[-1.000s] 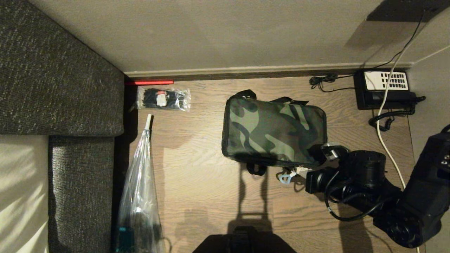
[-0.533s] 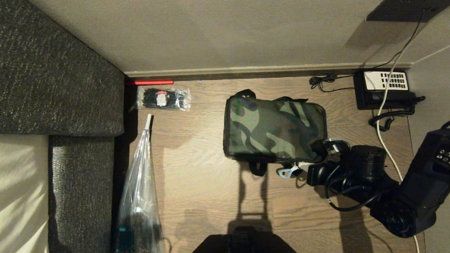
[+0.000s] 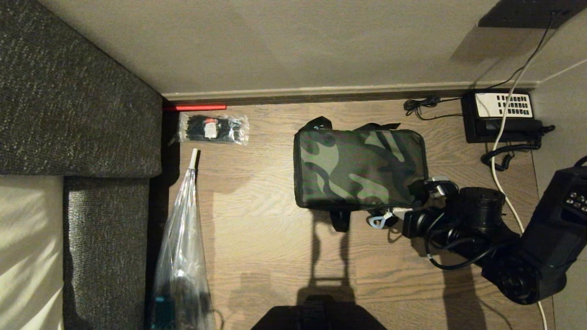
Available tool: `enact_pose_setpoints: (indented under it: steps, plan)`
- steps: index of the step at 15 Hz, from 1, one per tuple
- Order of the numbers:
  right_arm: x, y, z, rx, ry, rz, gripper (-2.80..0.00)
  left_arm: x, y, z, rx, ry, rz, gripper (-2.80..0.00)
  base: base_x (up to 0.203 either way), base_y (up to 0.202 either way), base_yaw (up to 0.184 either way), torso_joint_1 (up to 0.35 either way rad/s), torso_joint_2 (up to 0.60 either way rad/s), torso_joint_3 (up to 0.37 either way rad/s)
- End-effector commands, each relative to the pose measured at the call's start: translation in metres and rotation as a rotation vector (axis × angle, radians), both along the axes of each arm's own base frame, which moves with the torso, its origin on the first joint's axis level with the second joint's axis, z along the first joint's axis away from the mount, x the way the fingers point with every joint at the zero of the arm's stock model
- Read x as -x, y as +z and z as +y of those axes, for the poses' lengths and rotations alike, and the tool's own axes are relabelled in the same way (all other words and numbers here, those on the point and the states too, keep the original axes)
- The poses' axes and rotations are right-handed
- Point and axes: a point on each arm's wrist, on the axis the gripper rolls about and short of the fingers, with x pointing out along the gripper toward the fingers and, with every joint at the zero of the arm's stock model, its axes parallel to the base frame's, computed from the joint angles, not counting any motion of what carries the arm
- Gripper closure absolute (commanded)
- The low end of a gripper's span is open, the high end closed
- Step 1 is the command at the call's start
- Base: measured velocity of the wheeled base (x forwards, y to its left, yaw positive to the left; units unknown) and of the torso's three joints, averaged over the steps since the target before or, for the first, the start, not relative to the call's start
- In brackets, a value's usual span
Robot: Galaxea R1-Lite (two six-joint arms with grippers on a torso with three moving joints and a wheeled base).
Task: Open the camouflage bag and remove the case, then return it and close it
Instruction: Open the top of the storage box
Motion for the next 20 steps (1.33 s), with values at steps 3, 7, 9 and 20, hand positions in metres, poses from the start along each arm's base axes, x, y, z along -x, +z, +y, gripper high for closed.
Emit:
enact_pose_setpoints:
  steps: [3,7,9,20]
  plan:
    - [0.003,0.002,0.007,-0.014,0.017,-0.003,0.00,0.000,0.000,0.000,0.001,0.001,-0.002,0.00,0.000,0.000,0.000,0.000,0.00,0.000]
    - [0.005,0.000,0.010,-0.014,0.029,0.008,0.00,0.000,0.000,0.000,0.001,0.000,-0.002,0.00,0.000,0.000,0.000,0.000,0.00,0.000]
    - [0.009,0.000,0.009,-0.009,0.034,0.016,-2.80,0.000,0.000,0.000,0.001,0.001,-0.002,0.00,0.000,0.000,0.000,0.000,0.00,0.000]
    - [0.036,0.008,0.004,-0.032,0.082,0.058,-2.80,0.000,0.000,0.000,0.001,0.000,-0.002,0.00,0.000,0.000,0.000,0.000,0.00,0.000]
